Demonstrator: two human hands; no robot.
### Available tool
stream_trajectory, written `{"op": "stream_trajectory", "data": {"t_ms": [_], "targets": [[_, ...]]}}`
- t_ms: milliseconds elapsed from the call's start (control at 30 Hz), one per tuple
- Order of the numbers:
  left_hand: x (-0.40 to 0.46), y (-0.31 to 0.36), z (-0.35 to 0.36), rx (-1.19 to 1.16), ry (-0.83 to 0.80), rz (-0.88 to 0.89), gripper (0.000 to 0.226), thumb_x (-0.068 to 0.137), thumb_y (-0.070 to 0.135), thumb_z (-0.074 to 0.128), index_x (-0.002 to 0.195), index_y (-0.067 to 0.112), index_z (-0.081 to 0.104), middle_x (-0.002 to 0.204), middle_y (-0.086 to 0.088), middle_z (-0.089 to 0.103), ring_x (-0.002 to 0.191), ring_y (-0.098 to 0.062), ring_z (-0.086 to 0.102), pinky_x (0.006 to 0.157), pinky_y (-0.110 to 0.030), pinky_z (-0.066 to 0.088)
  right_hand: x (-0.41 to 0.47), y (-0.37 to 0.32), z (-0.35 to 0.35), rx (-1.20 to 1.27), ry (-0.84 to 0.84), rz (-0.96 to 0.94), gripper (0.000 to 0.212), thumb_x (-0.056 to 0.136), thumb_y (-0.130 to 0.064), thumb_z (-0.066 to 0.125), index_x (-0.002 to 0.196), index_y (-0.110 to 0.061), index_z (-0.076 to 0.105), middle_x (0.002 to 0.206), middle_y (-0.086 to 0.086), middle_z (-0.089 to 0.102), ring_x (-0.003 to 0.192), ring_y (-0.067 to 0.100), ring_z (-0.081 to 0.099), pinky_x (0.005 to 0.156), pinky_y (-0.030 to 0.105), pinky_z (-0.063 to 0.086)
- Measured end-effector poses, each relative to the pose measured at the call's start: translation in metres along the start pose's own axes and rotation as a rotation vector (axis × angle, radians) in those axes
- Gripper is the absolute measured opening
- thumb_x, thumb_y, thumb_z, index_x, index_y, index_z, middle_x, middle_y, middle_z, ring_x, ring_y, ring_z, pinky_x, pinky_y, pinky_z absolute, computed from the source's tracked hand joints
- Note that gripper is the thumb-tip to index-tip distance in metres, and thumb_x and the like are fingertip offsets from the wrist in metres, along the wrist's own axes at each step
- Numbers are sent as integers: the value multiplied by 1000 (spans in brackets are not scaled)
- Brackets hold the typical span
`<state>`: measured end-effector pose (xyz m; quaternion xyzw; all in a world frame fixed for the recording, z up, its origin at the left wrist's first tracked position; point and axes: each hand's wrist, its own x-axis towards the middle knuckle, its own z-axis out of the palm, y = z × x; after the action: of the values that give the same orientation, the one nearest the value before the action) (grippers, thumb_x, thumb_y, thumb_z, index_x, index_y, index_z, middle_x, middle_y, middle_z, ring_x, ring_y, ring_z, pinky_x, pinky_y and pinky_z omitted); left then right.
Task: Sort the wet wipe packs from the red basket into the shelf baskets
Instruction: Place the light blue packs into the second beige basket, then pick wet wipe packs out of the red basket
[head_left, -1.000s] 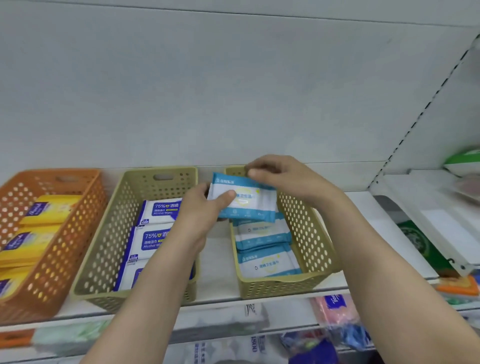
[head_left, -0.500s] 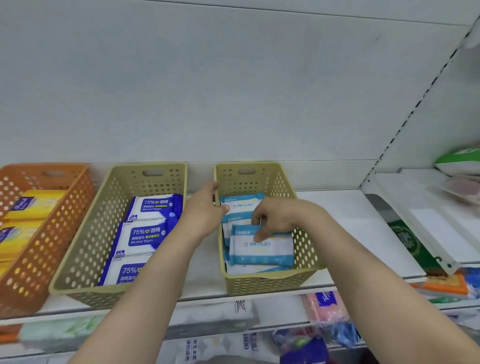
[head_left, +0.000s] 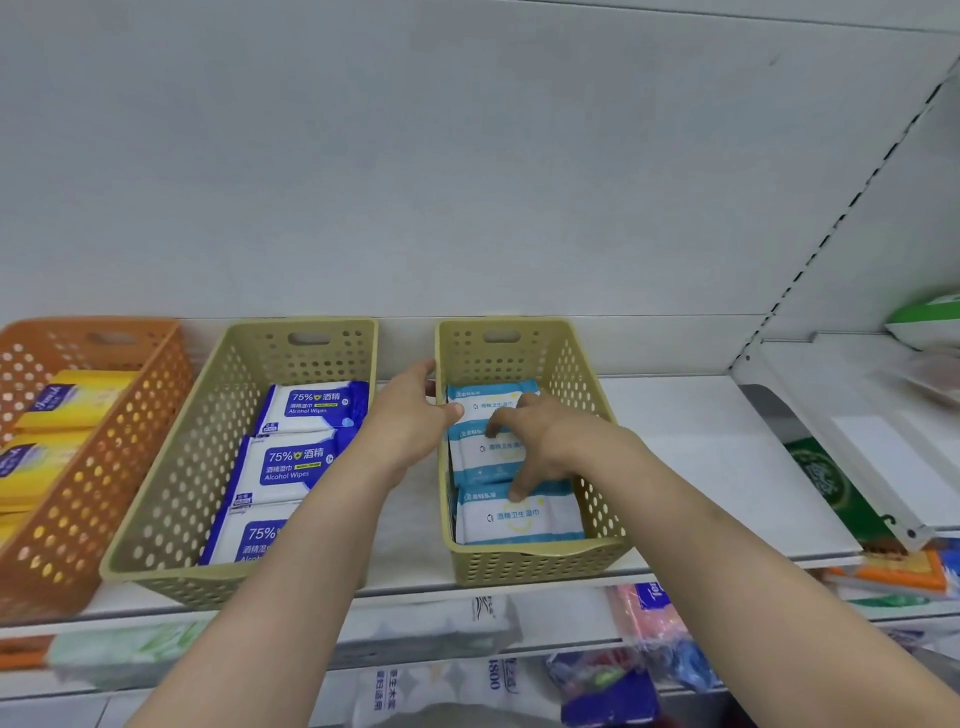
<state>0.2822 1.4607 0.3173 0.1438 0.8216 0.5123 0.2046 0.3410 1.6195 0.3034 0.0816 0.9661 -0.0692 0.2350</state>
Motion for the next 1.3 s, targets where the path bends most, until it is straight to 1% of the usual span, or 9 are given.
{"op": "stream_trajectory", "data": {"t_ms": [133, 300, 367, 567, 700, 833, 1000, 1200, 1300], "targets": [[-1, 0, 1, 10, 1, -3, 53, 93, 12, 62, 142, 21, 42, 127, 3, 58, 99, -12, 60, 58, -18, 49, 4, 0, 4, -33, -41, 11, 92, 70, -39, 87, 146, -37, 35, 144, 3, 37, 134, 26, 37, 107, 45, 42], [-3, 5, 1, 39, 11, 19, 50, 93, 12, 62, 139, 18, 45, 131, 1, 58, 98, -9, 56, 62, -16, 46, 5, 6, -4, -2, -3, 17, 76, 78, -44, 79, 144, -32, 42, 142, 1, 44, 130, 23, 44, 103, 38, 43], [-5, 7, -1, 59, -7, 46, 47, 93, 12, 62, 138, 18, 47, 132, 2, 57, 101, -9, 56, 66, -17, 46, 4, 6, -12, 50, 58, 21, 66, 83, -45, 73, 141, -29, 47, 143, 0, 47, 129, 22, 47, 102, 35, 42], [-15, 13, -39, 156, 53, 153, 58, 91, 21, 65, 145, 17, 41, 145, -3, 47, 128, -17, 49, 105, -33, 41, -5, -20, -56, 70, 354, -30, 47, 90, -39, 66, 132, -21, 57, 136, 2, 56, 123, 23, 53, 99, 36, 45], [-31, 6, -101, 230, 201, 240, 49, 89, 27, 66, 135, 18, 51, 136, -4, 53, 124, -19, 52, 106, -34, 40, -19, -61, -84, 107, 512, -97, 42, 91, -37, 63, 130, -23, 58, 129, 3, 57, 121, 22, 53, 100, 35, 42], [-67, -21, -181, 396, 442, 320, 45, 90, 28, 65, 132, 17, 55, 133, -7, 55, 124, -23, 50, 104, -30, 35, -33, -133, -98, 139, 677, -219, 39, 94, -36, 62, 130, -22, 58, 131, 0, 57, 122, 19, 52, 99, 31, 39], [-142, -94, -289, 539, 681, 335, 43, 87, 24, 67, 128, 14, 58, 126, -10, 59, 119, -32, 51, 102, -39, 38, -41, -271, -84, 182, 827, -417, 38, 93, -33, 63, 129, -22, 59, 134, -3, 57, 126, 16, 50, 97, 26, 36], [-255, -214, -404, 614, 847, 171, 42, 90, 23, 64, 131, 14, 56, 129, -7, 55, 123, -27, 45, 103, -34, 33, -33, -460, -21, 217, 765, -719, 37, 92, -36, 62, 126, -23, 60, 133, -1, 57, 125, 20, 52, 101, 34, 42], [-310, -278, -448, 584, 894, 17, 40, 91, 22, 62, 131, 16, 55, 127, -4, 56, 120, -25, 46, 100, -34, 35, -26, -554, 28, 201, 639, -843, 36, 93, -34, 62, 128, -25, 58, 136, -1, 55, 127, 17, 50, 102, 35, 43]]}}
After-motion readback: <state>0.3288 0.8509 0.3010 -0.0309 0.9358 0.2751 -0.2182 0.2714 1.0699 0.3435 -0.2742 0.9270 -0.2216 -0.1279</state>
